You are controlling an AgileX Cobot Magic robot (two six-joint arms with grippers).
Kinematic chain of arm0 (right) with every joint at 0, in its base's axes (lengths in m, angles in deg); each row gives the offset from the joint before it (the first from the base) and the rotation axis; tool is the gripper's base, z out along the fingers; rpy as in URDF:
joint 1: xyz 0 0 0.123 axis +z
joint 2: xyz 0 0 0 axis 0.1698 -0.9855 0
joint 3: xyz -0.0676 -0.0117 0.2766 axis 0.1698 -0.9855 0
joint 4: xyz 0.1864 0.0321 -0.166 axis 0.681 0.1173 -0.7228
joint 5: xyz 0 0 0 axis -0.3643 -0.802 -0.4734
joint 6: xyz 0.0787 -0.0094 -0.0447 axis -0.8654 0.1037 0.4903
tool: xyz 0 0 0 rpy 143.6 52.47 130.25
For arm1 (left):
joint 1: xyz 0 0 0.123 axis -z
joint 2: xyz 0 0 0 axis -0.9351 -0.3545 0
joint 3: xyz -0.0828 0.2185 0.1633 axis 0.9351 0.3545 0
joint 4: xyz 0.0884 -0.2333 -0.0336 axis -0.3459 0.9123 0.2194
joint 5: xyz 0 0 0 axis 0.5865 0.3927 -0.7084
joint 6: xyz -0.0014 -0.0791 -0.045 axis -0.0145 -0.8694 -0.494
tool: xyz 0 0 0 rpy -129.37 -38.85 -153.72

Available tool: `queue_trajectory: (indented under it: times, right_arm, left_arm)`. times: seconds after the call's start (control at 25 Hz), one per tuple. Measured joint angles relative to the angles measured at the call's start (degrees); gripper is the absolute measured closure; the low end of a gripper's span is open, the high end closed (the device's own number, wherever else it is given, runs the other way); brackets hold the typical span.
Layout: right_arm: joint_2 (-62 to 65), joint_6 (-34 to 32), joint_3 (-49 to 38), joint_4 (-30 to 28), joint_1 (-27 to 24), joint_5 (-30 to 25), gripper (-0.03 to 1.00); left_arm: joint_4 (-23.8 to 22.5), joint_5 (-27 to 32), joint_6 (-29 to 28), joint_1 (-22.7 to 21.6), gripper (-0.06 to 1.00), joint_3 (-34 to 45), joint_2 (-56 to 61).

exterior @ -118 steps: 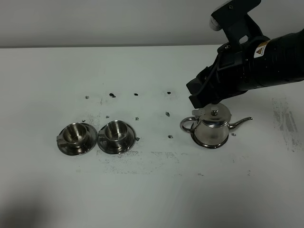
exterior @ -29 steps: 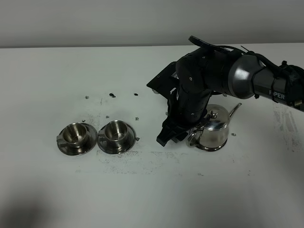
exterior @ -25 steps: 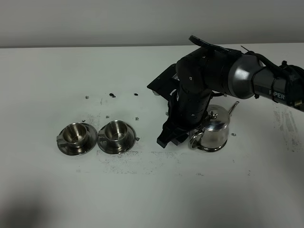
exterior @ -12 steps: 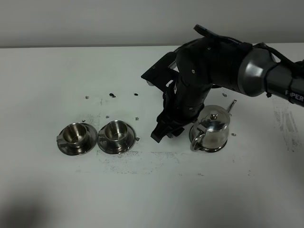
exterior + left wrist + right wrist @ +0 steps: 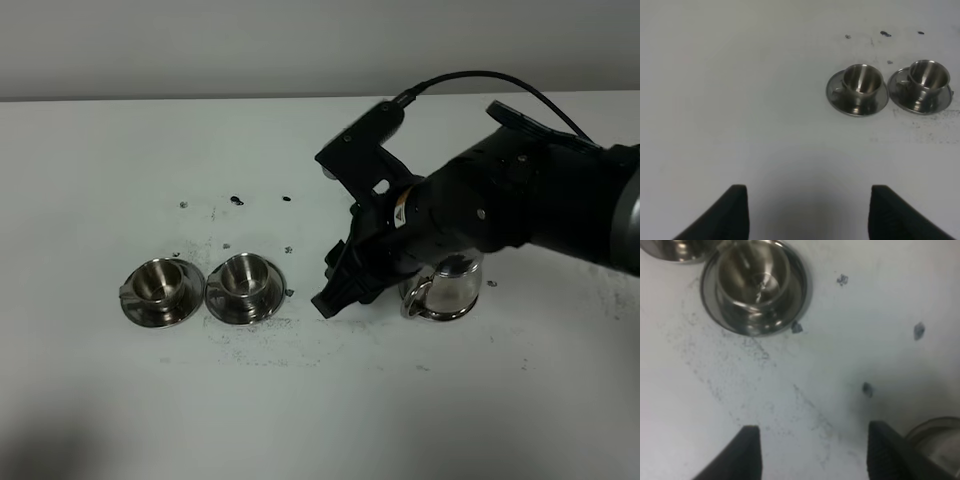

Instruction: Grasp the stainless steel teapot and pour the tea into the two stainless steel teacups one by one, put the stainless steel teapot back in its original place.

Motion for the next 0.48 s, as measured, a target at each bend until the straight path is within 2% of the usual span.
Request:
queue_trajectory:
  times: [0.24, 0.32, 0.48]
  right_arm:
    - [0.0, -1.5, -9.0, 0.7, 1.1, 11.0, 0.49]
    - [-0.2, -2.9, -10.8, 0.8, 1.4, 15.2, 0.49]
    - [-1.9, -5.1, -12.1, 0.8, 1.7, 20.3, 0.49]
  left_arm:
    - [0.0, 0.0, 0.0, 0.0, 0.43, 0.0, 0.0]
    - [0.0, 0.0, 0.0, 0.0, 0.43, 0.0, 0.0]
    - [0.0, 0.0, 0.0, 0.0, 0.43, 0.0, 0.0]
